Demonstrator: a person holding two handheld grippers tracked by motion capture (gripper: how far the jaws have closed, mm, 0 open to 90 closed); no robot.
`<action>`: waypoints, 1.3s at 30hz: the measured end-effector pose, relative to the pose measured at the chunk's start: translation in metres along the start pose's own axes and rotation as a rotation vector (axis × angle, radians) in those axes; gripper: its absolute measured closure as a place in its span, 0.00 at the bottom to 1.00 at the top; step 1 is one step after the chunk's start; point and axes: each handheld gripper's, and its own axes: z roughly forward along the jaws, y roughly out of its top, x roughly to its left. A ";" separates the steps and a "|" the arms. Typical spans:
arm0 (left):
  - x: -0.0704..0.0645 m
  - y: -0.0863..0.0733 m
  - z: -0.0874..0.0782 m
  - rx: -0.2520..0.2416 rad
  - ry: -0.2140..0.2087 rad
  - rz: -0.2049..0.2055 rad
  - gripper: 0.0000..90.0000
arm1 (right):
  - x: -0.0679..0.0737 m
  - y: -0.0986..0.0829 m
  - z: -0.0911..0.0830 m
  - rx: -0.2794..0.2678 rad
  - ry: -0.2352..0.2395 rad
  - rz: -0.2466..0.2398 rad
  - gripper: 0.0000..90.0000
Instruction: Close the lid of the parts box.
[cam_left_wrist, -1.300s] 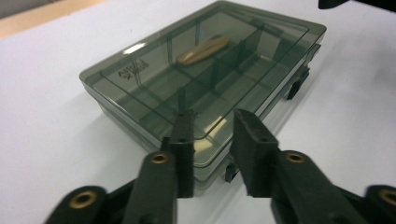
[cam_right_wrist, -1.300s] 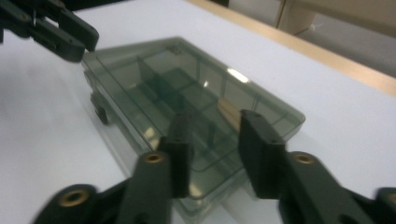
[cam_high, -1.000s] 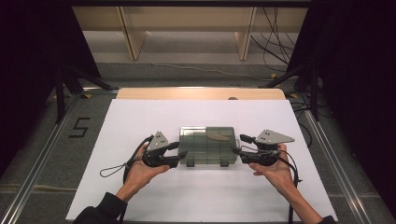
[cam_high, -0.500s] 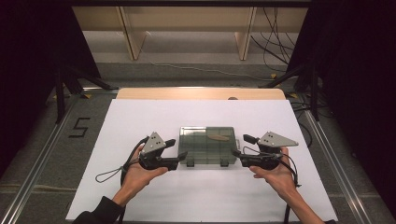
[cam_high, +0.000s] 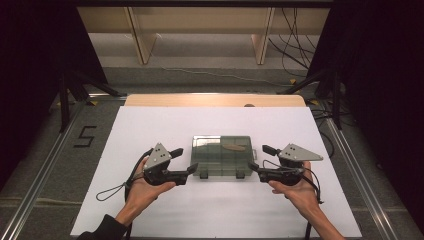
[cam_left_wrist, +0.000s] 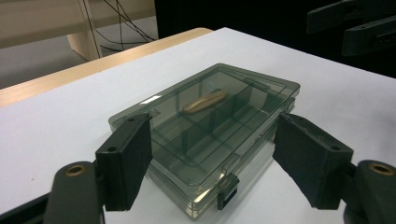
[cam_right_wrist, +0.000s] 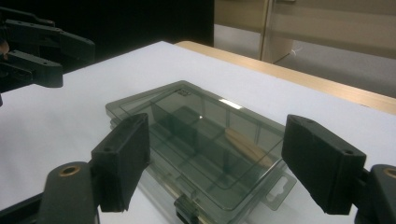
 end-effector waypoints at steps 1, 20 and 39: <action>0.000 0.000 -0.001 0.001 0.001 0.001 0.29 | 0.000 0.000 -0.001 0.001 -0.009 -0.001 0.27; -0.003 -0.004 -0.016 -0.038 -0.017 -0.001 0.27 | 0.010 -0.005 -0.012 -0.031 -0.003 0.021 0.23; -0.008 -0.007 -0.031 -0.073 -0.003 -0.004 0.20 | 0.025 -0.011 -0.020 -0.036 0.003 -0.001 0.19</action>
